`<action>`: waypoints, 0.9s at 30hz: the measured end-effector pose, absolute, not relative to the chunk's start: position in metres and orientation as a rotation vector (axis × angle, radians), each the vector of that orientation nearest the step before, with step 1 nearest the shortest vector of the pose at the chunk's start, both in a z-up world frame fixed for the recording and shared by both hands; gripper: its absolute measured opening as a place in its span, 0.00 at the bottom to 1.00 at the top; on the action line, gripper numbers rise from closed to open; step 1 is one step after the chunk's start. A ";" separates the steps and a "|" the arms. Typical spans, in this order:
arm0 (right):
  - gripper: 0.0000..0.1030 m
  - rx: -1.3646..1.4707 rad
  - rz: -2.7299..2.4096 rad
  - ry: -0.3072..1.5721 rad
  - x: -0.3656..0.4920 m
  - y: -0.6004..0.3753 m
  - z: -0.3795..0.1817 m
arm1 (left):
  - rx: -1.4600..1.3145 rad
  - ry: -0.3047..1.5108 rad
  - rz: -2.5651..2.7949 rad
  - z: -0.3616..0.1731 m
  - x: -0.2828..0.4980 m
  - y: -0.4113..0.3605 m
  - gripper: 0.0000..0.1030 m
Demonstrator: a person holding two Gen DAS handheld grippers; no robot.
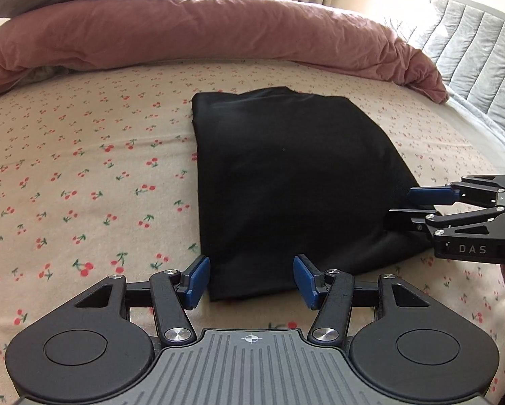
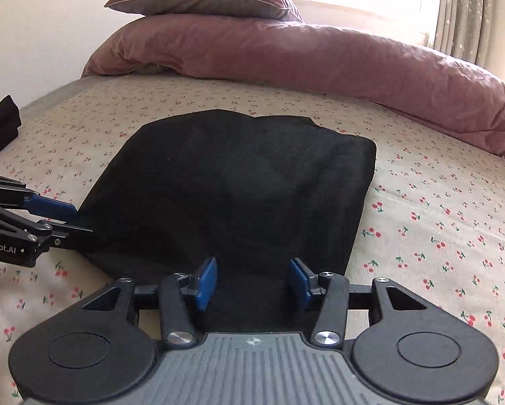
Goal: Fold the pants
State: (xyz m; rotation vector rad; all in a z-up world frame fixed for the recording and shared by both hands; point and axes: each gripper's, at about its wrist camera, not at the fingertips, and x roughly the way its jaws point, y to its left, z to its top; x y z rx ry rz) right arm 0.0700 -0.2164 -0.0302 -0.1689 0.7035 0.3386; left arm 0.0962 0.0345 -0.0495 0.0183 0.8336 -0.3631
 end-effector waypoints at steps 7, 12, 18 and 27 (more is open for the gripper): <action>0.61 -0.303 0.330 0.754 0.025 -0.209 -0.033 | 0.018 0.898 -0.362 -0.043 0.076 0.048 0.56; 0.61 -0.287 0.293 0.734 0.007 -0.220 -0.029 | -0.061 0.889 -0.363 -0.024 0.068 0.043 0.68; 0.72 -0.124 0.171 0.717 0.002 -0.256 -0.019 | -0.043 0.864 -0.332 -0.012 0.063 0.027 0.86; 0.89 0.005 0.094 0.697 -0.008 -0.268 -0.006 | -0.085 0.871 -0.262 -0.008 0.057 0.022 0.96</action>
